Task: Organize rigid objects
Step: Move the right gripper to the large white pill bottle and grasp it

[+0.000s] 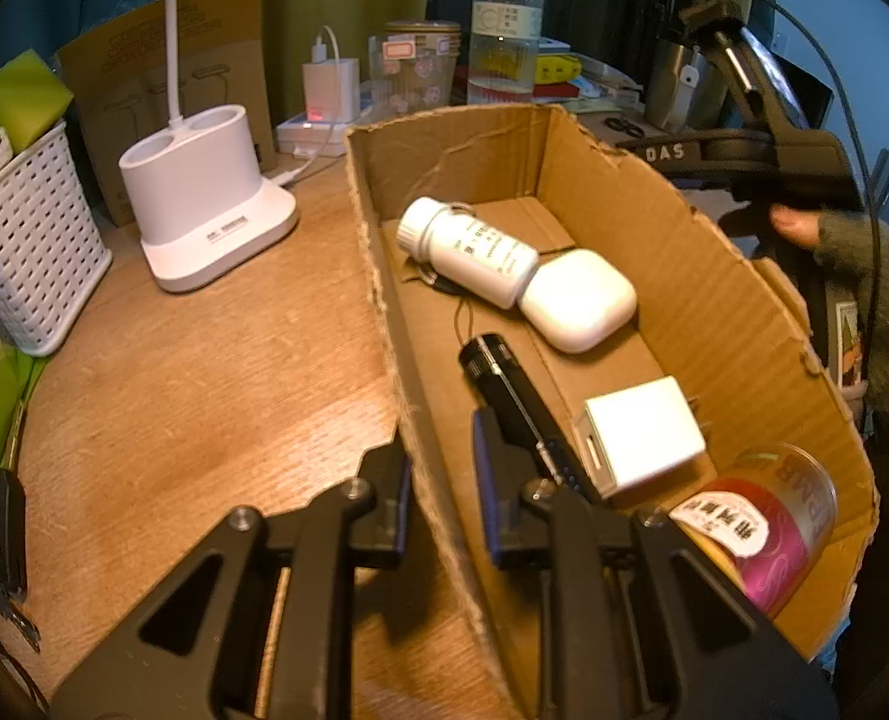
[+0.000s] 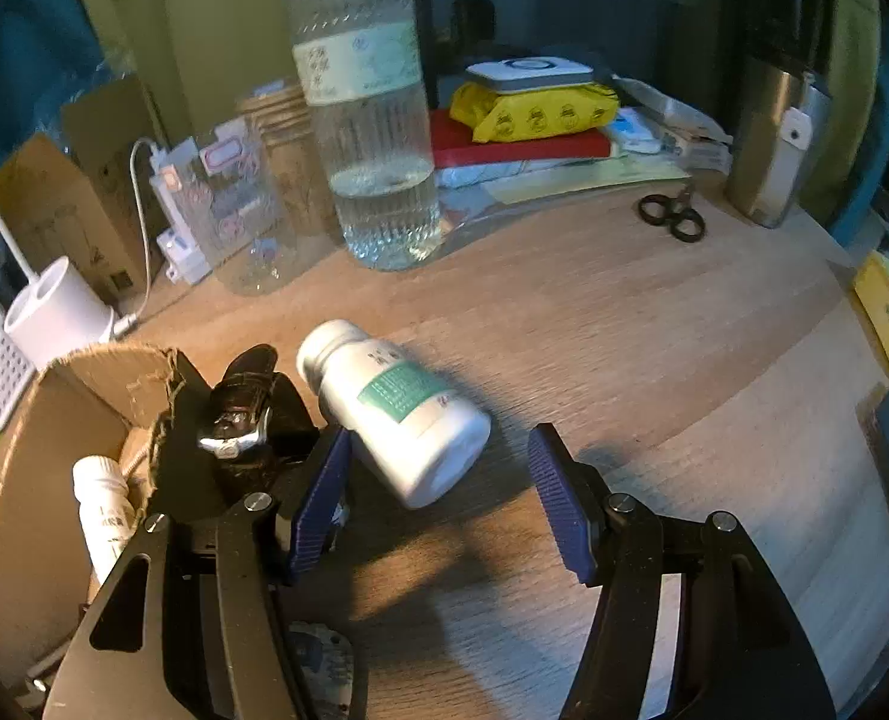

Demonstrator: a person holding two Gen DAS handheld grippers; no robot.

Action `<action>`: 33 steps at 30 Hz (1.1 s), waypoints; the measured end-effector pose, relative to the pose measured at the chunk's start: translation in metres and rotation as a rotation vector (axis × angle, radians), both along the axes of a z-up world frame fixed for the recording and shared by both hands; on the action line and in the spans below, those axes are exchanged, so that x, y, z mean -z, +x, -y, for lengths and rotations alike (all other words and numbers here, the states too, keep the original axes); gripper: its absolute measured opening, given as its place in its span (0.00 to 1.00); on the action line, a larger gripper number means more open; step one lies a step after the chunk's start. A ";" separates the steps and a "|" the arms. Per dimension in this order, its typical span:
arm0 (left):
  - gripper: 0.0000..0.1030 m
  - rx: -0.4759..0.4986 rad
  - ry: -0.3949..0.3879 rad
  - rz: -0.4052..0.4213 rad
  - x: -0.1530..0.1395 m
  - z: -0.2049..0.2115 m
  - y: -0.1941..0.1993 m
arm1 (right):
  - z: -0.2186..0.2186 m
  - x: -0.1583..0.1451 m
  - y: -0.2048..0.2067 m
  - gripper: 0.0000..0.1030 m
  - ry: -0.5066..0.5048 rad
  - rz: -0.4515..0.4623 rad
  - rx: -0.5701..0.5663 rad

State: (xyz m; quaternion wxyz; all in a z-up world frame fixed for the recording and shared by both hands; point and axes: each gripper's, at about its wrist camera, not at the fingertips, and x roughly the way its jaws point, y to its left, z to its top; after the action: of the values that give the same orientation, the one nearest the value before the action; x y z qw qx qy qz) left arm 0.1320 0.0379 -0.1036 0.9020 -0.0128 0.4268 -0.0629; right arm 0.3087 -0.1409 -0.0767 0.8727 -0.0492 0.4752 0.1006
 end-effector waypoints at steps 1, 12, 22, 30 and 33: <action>0.18 0.000 0.000 0.000 0.000 0.000 0.000 | -0.002 0.002 0.001 0.63 -0.004 -0.008 -0.015; 0.19 0.000 0.000 0.000 0.000 0.000 0.000 | -0.017 0.002 0.002 0.67 -0.155 0.041 -0.119; 0.19 0.000 0.000 0.000 0.000 0.001 0.000 | -0.004 -0.015 0.027 0.75 -0.115 0.084 -0.194; 0.19 0.000 -0.001 0.000 0.000 0.000 0.000 | -0.001 -0.001 0.056 0.74 0.028 -0.055 -0.214; 0.19 0.000 0.000 0.000 0.000 0.000 0.000 | 0.001 0.003 0.056 0.69 0.081 -0.083 -0.205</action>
State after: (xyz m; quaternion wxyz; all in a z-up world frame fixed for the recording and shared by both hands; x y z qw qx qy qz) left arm 0.1319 0.0377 -0.1034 0.9020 -0.0130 0.4269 -0.0629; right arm 0.3643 -0.1420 -0.0800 0.8386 -0.0582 0.4991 0.2105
